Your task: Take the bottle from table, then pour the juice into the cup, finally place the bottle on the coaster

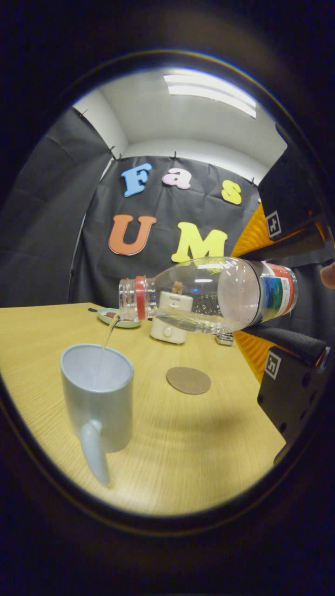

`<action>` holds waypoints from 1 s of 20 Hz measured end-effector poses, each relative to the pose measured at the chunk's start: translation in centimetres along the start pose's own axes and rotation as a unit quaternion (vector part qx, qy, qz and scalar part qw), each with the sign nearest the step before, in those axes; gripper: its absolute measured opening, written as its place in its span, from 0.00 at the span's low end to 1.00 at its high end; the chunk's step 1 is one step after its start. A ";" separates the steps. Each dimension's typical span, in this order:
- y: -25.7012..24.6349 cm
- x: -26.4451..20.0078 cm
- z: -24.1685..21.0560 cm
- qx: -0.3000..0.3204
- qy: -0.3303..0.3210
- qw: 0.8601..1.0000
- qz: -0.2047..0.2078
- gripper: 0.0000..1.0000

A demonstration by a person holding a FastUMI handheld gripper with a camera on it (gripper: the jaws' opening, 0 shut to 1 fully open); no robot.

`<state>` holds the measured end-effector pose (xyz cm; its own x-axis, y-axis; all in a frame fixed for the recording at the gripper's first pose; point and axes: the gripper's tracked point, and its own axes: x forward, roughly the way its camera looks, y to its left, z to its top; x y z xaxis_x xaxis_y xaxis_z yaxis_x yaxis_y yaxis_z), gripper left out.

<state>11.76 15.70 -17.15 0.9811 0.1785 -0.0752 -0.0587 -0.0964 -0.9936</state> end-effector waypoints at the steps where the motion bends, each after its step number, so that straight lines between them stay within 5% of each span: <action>1: -0.1 0.0 0.0 -0.002 0.000 1.000 -0.001 0.73; 20: -1.6 0.0 0.1 -0.055 -0.004 0.998 -0.008 0.73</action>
<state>11.84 15.92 -15.59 0.9801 0.1888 -0.0610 -0.0224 -0.2003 -0.9795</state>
